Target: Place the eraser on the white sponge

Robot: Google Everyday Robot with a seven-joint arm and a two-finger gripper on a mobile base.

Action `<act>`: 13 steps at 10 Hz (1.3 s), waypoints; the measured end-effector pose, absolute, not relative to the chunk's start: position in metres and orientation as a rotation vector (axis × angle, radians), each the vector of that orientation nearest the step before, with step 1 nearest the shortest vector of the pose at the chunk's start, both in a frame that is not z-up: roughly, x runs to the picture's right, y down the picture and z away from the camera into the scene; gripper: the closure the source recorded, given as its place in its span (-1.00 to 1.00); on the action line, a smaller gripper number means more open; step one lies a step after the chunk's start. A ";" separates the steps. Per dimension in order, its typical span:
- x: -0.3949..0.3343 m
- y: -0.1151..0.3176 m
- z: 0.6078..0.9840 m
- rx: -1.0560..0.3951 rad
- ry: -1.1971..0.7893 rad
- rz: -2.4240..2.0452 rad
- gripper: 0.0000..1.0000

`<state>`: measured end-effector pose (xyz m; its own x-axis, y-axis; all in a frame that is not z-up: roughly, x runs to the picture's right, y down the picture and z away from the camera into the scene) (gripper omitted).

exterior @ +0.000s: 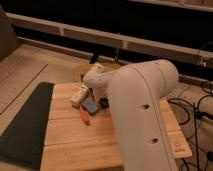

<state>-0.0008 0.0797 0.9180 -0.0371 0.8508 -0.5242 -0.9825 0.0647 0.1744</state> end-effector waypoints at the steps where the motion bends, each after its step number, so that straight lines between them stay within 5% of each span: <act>1: -0.001 0.085 0.921 -0.294 0.591 1.511 -0.30; 8: 0.016 0.108 0.936 -0.324 0.652 1.539 -0.23; 13: 0.012 0.110 0.938 -0.337 0.615 1.518 0.70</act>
<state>0.0124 0.1104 0.9378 -0.0564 0.8215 -0.5674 -0.9847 0.0480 0.1673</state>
